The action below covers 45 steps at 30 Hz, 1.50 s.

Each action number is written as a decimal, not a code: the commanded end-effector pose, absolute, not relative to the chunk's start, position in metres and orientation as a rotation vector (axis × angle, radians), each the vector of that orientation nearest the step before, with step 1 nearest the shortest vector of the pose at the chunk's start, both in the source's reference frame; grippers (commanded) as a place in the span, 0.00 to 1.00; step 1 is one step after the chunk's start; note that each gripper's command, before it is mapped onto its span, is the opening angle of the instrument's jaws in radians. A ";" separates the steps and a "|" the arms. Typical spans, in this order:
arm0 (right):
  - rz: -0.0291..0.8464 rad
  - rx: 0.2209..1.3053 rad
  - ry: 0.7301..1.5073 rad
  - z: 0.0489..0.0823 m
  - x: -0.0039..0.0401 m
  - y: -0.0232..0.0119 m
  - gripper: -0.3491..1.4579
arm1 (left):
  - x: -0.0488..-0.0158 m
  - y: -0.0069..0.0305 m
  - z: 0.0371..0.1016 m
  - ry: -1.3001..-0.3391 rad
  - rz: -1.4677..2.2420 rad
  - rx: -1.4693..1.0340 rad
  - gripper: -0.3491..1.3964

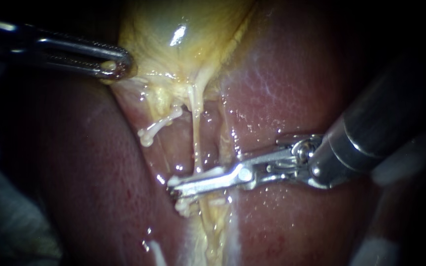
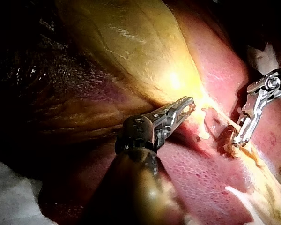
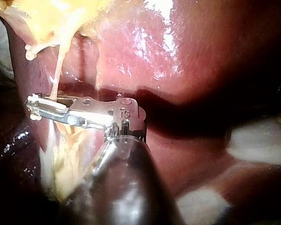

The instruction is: Going back second clip right tube

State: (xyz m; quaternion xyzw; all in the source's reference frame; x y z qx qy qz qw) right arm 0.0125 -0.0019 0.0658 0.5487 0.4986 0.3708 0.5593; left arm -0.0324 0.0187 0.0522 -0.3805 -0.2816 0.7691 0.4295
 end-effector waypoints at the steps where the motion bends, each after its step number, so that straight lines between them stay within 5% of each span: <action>1: 0.868 1.286 1.181 0.0658 0.0126 -0.0020 0.11 | -0.0324 0.0187 0.0522 -0.703 1.919 -0.950 0.00; 6: 0.797 1.215 1.228 0.0663 0.0132 -0.0021 0.33 | -0.0324 0.0187 0.0522 -0.702 1.919 -0.950 0.00; 12: 0.687 1.063 1.231 0.0669 0.0136 -0.0022 0.42 | -0.0324 0.0186 0.0522 -0.702 1.919 -0.950 0.00; 19: 0.581 0.863 1.297 0.0668 0.0134 -0.0021 0.45 | -0.0324 0.0186 0.0522 -0.702 1.919 -0.950 0.00; 27: 0.472 0.723 1.261 0.0664 0.0127 -0.0015 0.46 | -0.0324 0.0186 0.0522 -0.702 1.920 -0.950 0.00; 35: 0.469 0.594 1.280 0.0660 0.0122 -0.0003 0.47 | -0.0323 0.0186 0.0522 -0.702 1.920 -0.950 0.00; 45: 0.439 0.575 1.290 0.0650 0.0114 0.0007 0.47 | -0.0323 0.0186 0.0523 -0.702 1.920 -0.950 0.00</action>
